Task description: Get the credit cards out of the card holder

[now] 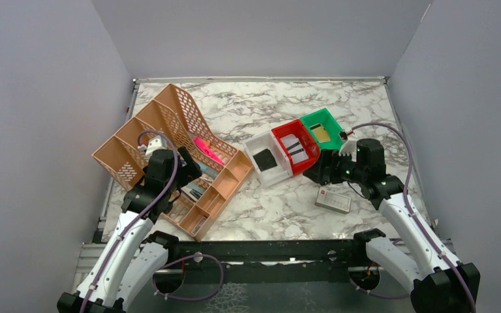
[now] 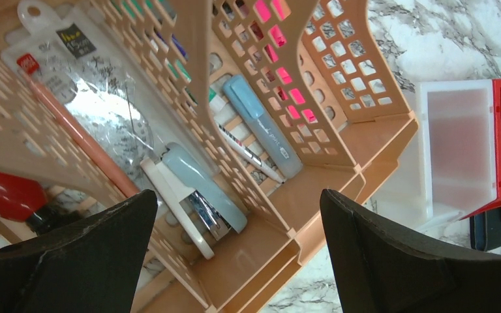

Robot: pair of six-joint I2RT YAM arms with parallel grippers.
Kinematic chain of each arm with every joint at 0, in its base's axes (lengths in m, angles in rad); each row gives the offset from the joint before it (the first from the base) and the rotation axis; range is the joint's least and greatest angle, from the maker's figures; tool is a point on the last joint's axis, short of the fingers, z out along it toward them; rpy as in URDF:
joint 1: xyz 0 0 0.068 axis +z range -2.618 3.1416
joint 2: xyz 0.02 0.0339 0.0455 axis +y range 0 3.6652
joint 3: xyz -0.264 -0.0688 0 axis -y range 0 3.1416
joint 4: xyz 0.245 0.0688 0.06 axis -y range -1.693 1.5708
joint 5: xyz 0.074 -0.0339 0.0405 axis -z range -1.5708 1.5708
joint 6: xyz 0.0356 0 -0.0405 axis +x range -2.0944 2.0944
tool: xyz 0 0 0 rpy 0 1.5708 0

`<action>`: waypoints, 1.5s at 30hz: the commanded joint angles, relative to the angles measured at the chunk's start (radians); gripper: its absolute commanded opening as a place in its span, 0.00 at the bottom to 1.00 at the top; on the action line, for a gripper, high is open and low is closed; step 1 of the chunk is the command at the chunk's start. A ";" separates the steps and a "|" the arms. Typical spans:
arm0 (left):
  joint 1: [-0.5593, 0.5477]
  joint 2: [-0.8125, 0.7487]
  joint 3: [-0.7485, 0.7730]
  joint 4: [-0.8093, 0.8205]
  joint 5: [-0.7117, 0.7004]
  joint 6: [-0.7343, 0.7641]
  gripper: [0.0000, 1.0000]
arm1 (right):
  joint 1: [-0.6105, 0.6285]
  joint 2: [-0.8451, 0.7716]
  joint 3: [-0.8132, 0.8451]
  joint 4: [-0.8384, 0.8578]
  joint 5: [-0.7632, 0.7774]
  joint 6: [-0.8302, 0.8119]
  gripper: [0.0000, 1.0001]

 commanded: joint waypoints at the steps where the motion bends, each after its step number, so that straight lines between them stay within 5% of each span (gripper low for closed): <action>1: 0.012 -0.008 -0.035 -0.025 0.035 -0.125 0.99 | -0.012 -0.019 -0.023 -0.030 -0.073 0.040 0.99; 14: 0.027 0.285 -0.045 0.300 0.047 -0.161 0.94 | -0.018 0.010 -0.051 -0.030 -0.089 0.075 1.00; 31: 0.210 0.646 0.103 0.529 0.083 -0.169 0.93 | -0.019 0.053 -0.057 -0.016 -0.084 0.076 1.00; 39: 0.325 0.743 0.137 0.637 0.163 -0.234 0.92 | -0.019 0.085 -0.055 -0.012 -0.087 0.072 1.00; 45: 0.321 0.753 0.173 0.637 0.355 -0.199 0.95 | -0.019 0.089 -0.050 -0.015 -0.092 0.071 1.00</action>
